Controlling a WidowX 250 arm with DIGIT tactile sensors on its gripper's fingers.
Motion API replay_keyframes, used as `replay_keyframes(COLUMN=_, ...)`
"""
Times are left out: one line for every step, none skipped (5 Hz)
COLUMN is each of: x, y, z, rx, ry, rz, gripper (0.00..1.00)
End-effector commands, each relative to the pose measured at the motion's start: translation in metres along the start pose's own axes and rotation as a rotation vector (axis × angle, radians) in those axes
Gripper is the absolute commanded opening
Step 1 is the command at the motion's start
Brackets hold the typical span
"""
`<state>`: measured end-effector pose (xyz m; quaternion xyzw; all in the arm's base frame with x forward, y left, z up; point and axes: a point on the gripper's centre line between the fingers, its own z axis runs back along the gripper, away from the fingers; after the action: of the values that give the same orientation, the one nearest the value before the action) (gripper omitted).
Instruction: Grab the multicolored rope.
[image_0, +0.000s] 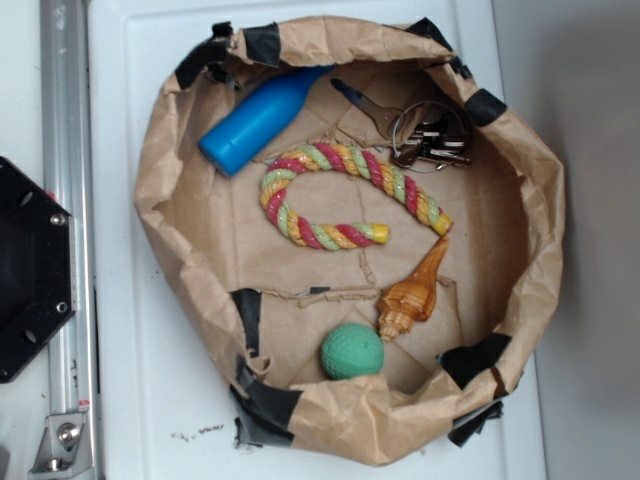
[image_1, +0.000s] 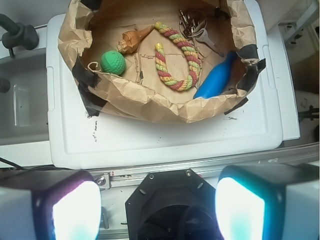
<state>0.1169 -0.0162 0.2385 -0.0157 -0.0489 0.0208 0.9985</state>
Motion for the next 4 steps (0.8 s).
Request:
replay_keyframes(x=0.000, y=0.000, z=0.000, rx=0.000, ry=0.000, rz=0.000, gripper=1.00)
replay_keyframes(x=0.045, y=0.011, z=-0.054, rx=-0.011, ry=-0.065, rz=-0.163, gripper=1.00)
replay_keyframes(x=0.096, y=0.015, z=-0.094, rx=-0.006, ry=-0.146, rz=-0.229, gripper=1.00)
replay_keyframes(x=0.138, y=0.018, z=-0.134, rx=0.021, ry=-0.147, rz=-0.258, gripper=1.00)
